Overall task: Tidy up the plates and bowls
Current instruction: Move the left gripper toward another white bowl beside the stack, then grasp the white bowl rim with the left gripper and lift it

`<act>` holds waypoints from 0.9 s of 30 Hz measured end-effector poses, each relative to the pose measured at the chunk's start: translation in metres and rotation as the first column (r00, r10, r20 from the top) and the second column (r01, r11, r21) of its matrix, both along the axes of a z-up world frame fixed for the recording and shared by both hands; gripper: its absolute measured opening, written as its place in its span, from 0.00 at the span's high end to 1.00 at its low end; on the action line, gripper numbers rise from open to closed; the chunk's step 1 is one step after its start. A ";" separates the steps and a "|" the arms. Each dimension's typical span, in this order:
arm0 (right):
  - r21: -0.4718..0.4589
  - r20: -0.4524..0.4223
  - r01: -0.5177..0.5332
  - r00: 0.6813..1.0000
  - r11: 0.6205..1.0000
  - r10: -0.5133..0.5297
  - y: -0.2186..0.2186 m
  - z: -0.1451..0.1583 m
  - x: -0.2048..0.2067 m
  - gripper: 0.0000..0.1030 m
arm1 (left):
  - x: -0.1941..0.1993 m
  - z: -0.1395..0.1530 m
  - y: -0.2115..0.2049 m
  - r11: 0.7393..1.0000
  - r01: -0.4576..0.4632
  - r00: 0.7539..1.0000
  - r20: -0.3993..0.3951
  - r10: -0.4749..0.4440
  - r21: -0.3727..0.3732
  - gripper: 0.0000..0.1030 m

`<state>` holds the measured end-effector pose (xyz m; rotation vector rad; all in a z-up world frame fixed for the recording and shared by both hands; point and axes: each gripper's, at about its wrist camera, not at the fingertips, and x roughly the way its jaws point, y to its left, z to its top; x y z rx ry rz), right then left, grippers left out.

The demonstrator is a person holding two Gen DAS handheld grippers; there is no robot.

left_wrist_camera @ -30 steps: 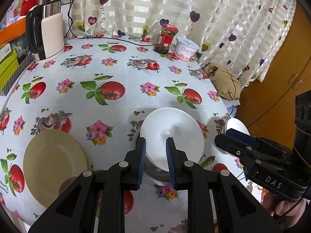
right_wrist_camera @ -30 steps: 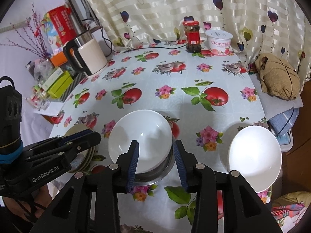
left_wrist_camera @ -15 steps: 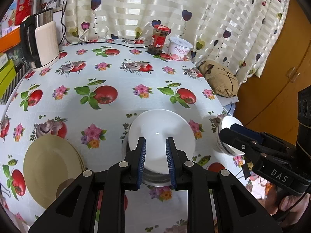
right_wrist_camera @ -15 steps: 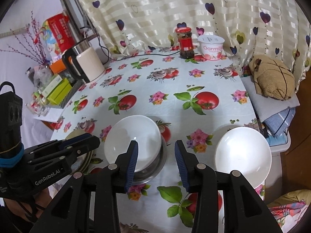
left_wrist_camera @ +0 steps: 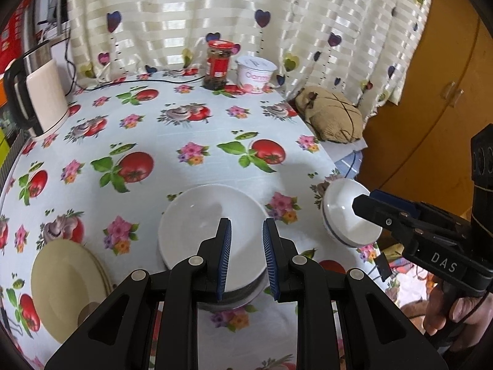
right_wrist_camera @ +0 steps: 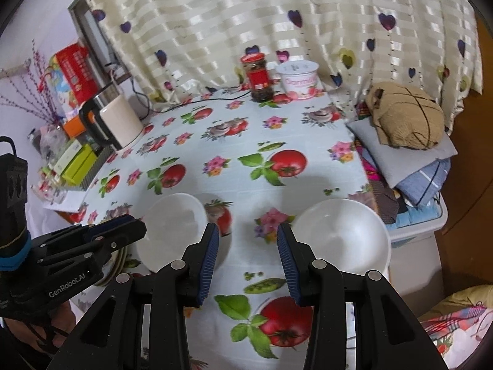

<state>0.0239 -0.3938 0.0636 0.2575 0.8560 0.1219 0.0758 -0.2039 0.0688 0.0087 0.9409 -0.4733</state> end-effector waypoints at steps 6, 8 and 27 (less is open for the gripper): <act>-0.004 0.002 0.048 0.999 0.999 -0.048 -0.021 0.000 -0.004 0.62 | 0.002 -0.001 -0.019 0.999 0.043 0.999 0.003 -0.043 0.011 0.79; -0.008 0.004 0.068 0.998 0.998 -0.068 -0.029 0.000 -0.004 0.62 | 0.003 -0.003 -0.026 0.998 0.060 0.998 -0.003 -0.060 0.010 0.79; -0.029 -0.061 0.225 0.972 0.974 -0.226 -0.090 -0.031 -0.016 0.62 | 0.018 -0.030 -0.094 0.979 0.191 0.973 -0.116 -0.199 -0.075 0.79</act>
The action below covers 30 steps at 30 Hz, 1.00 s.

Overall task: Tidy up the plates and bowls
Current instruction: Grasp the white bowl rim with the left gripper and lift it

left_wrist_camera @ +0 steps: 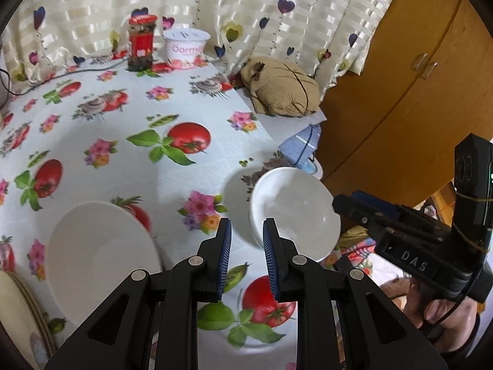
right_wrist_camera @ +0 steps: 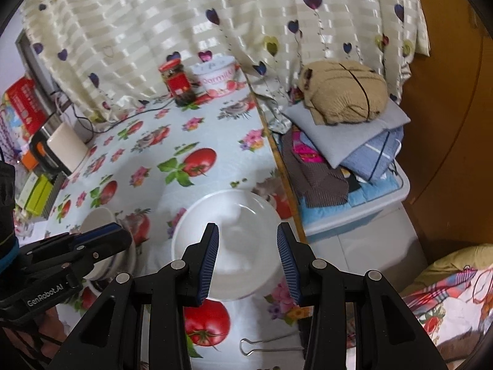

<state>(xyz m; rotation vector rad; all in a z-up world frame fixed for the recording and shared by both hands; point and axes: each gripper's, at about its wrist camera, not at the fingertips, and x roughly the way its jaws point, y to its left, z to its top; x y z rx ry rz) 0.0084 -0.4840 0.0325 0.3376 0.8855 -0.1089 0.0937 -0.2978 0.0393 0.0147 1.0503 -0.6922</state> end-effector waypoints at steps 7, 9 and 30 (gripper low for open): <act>0.012 -0.040 0.009 0.999 1.000 -0.009 -0.005 -0.018 0.003 0.62 | 0.004 -0.017 -0.014 1.000 0.009 0.999 -0.053 -0.009 0.003 0.79; 0.017 -0.051 0.011 0.999 1.000 -0.010 -0.006 -0.023 0.004 0.62 | 0.005 -0.019 -0.017 1.000 0.009 0.998 -0.057 -0.009 0.005 0.79; 0.043 -0.099 0.007 0.995 0.999 -0.003 -0.007 -0.050 0.008 0.82 | 0.006 -0.037 -0.031 0.998 0.038 0.996 -0.076 -0.035 0.041 0.83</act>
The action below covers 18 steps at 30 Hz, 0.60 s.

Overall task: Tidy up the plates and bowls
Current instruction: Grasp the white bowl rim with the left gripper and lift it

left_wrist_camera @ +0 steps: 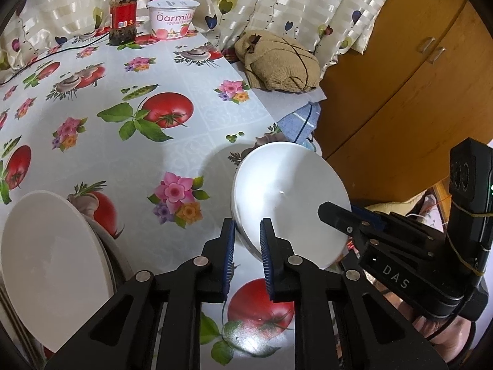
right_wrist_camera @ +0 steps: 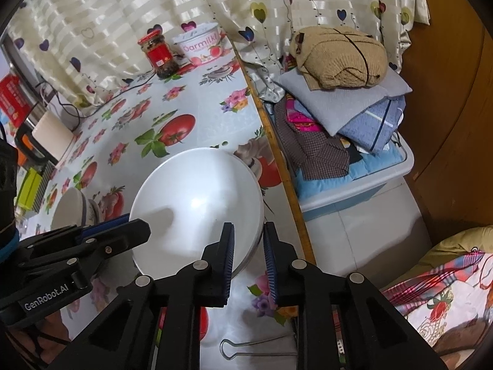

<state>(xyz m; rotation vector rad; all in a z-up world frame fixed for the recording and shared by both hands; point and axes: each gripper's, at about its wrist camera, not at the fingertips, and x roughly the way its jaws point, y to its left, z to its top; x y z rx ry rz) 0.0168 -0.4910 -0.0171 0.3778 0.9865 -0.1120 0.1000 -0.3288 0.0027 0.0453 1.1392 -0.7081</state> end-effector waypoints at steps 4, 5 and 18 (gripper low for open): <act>-0.003 0.004 -0.001 1.000 1.000 0.001 0.000 0.000 0.000 0.82 | -0.001 0.002 0.001 1.000 0.000 1.000 0.005 0.000 -0.002 0.83; -0.005 0.006 -0.001 1.000 1.000 0.001 0.000 0.002 -0.001 0.82 | -0.001 0.003 0.002 1.000 0.000 1.000 0.009 0.000 -0.003 0.83; -0.022 0.045 -0.014 0.999 1.000 0.015 0.008 0.025 -0.003 0.82 | -0.004 0.021 0.013 1.000 -0.017 0.999 0.035 0.018 -0.019 0.83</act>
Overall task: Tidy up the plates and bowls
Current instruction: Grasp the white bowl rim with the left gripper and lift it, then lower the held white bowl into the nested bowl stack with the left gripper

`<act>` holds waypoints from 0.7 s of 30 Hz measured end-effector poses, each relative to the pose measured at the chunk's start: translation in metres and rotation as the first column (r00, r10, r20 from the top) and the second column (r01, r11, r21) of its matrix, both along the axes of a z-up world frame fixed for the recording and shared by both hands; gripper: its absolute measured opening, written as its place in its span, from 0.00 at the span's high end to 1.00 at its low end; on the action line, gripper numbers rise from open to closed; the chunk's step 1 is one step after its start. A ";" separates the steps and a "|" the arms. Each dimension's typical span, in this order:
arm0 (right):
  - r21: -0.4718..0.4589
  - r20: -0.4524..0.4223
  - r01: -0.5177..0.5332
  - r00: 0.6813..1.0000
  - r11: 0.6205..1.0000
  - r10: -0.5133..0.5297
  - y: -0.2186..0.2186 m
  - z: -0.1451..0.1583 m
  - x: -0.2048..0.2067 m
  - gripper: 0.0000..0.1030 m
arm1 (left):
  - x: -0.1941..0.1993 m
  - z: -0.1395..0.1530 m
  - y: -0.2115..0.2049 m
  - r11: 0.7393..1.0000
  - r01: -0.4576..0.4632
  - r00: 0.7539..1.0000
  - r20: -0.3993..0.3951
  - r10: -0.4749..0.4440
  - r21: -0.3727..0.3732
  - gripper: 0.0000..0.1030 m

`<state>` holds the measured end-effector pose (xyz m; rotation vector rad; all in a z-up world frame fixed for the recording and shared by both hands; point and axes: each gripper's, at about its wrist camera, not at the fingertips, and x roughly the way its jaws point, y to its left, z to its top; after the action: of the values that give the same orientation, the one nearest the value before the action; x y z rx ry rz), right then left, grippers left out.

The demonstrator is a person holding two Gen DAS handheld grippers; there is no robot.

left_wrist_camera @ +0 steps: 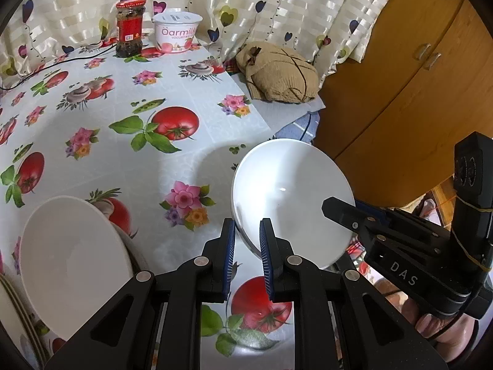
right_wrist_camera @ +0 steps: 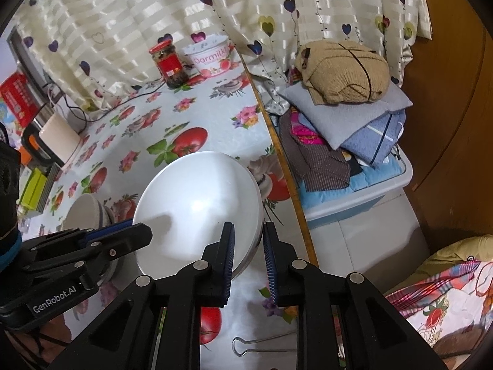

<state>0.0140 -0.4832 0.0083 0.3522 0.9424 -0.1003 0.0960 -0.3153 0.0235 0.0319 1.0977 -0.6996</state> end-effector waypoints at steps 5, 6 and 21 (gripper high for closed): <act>-0.007 0.016 -0.010 1.000 1.000 0.010 0.006 0.010 0.000 0.82 | -0.002 0.007 0.008 1.000 -0.008 1.000 0.011 0.008 -0.012 0.83; -0.010 0.021 -0.012 1.000 1.000 0.012 0.007 0.012 0.000 0.82 | -0.002 0.009 0.009 1.000 -0.010 1.000 0.013 0.010 -0.014 0.83; -0.037 0.067 -0.049 0.996 0.998 0.051 0.030 0.039 0.003 0.82 | -0.003 0.032 0.034 0.997 -0.053 0.997 0.052 0.055 -0.048 0.83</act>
<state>0.0169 -0.4530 0.0477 0.2969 0.8805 -0.0588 0.0929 -0.2811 0.0559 -0.0191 1.0271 -0.6722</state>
